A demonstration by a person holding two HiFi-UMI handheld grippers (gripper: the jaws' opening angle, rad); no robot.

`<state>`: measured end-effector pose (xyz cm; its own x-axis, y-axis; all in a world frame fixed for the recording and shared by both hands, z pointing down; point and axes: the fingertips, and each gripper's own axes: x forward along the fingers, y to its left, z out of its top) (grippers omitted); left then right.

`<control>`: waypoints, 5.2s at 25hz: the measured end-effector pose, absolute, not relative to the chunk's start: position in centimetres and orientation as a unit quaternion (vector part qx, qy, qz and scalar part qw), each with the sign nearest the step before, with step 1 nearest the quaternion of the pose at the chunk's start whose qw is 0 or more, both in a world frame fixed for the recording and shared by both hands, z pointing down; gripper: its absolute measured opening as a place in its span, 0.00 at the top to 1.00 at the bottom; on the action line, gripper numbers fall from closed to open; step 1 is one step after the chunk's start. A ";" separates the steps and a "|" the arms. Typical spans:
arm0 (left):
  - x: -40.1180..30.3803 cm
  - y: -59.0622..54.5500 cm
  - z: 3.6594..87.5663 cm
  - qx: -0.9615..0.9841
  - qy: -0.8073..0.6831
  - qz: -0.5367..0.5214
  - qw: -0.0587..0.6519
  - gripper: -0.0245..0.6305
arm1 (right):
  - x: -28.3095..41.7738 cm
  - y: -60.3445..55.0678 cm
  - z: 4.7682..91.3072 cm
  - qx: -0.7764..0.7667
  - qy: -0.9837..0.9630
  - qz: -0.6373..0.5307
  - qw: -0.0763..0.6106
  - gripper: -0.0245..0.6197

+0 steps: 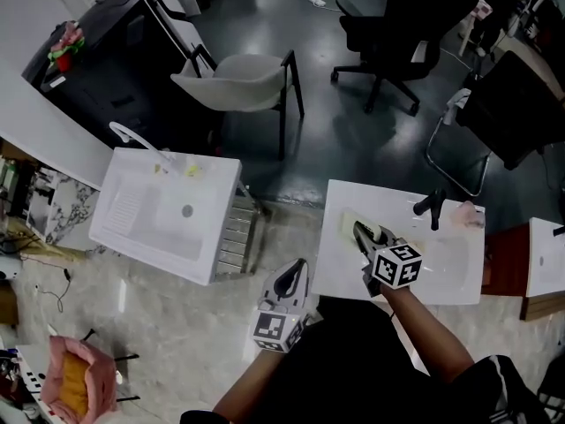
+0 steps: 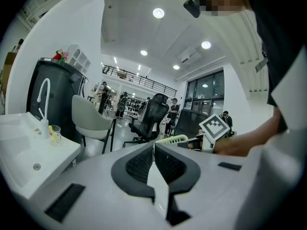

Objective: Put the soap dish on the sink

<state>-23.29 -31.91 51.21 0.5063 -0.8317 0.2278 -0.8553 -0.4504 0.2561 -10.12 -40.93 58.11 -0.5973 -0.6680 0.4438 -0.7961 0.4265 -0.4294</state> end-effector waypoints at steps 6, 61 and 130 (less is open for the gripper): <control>-22.5 -34.7 52.6 0.843 -0.498 0.051 0.195 0.94 | -9.0 -44.7 61.0 0.441 -0.829 0.330 0.099 0.95; -18.8 -40.9 59.2 0.794 -0.514 0.092 0.311 0.94 | -4.7 -56.4 80.6 0.431 -0.753 0.461 0.187 0.69; -20.5 -15.6 50.6 0.857 -0.468 -0.032 0.215 0.94 | 0.4 -14.1 53.5 0.541 -0.783 0.285 0.116 0.91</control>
<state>-20.52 -15.62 50.64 0.5607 -0.8151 0.1457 -0.7871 -0.4700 0.3994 0.36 -14.06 53.46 -0.3879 -0.7809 0.4896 -0.9128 0.2517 -0.3217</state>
